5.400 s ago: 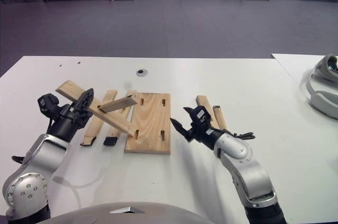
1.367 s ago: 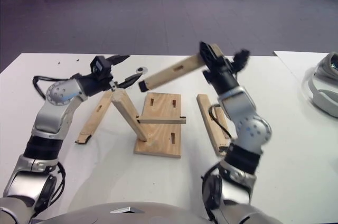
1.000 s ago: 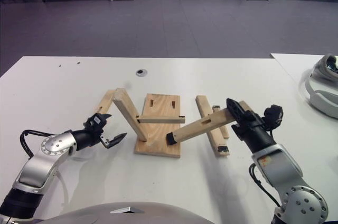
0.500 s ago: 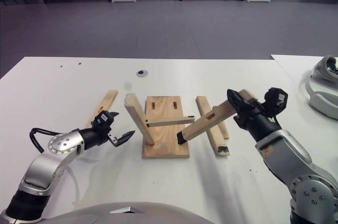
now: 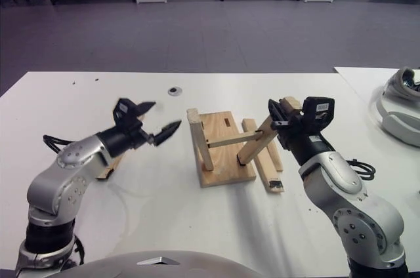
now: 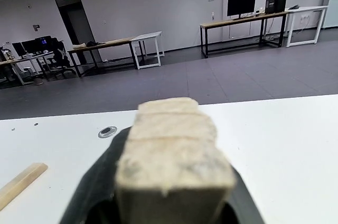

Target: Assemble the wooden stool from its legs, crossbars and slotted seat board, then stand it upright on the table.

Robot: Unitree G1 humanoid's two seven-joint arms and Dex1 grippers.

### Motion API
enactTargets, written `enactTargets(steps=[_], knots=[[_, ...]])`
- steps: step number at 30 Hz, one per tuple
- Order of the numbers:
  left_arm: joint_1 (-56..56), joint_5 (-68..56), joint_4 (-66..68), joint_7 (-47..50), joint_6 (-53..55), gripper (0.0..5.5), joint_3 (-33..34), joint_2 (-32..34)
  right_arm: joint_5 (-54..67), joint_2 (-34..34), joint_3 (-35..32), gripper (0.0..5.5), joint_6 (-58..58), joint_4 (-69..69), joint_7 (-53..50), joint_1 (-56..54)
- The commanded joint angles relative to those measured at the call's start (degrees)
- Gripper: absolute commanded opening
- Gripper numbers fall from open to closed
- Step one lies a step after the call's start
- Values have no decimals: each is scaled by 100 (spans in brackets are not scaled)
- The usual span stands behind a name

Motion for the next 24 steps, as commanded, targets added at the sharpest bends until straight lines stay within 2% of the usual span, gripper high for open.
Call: enactTargets(steps=[1, 6, 12, 19, 24], knots=[[-846, -793, -192, 610, 260, 522, 469, -624, -190, 142, 511, 203, 442, 335, 326, 314], [-559, -950, -299, 945, 275, 522, -144, -979, -58, 451, 467, 302, 191, 50, 785, 7], [-128, -618, 110, 936, -164, 522, -793, -1030, -477, 366, 557, 302, 223, 8, 1189, -189], [-61, -715, 1004, 478, -536, 522, -1399, -1258, -1077, 183, 1262, 302, 452, 13, 1932, -518], [-197, -798, 1225, 422, -591, 522, -1353, -1389, -1460, 92, 1579, 302, 460, -82, 2323, -543]])
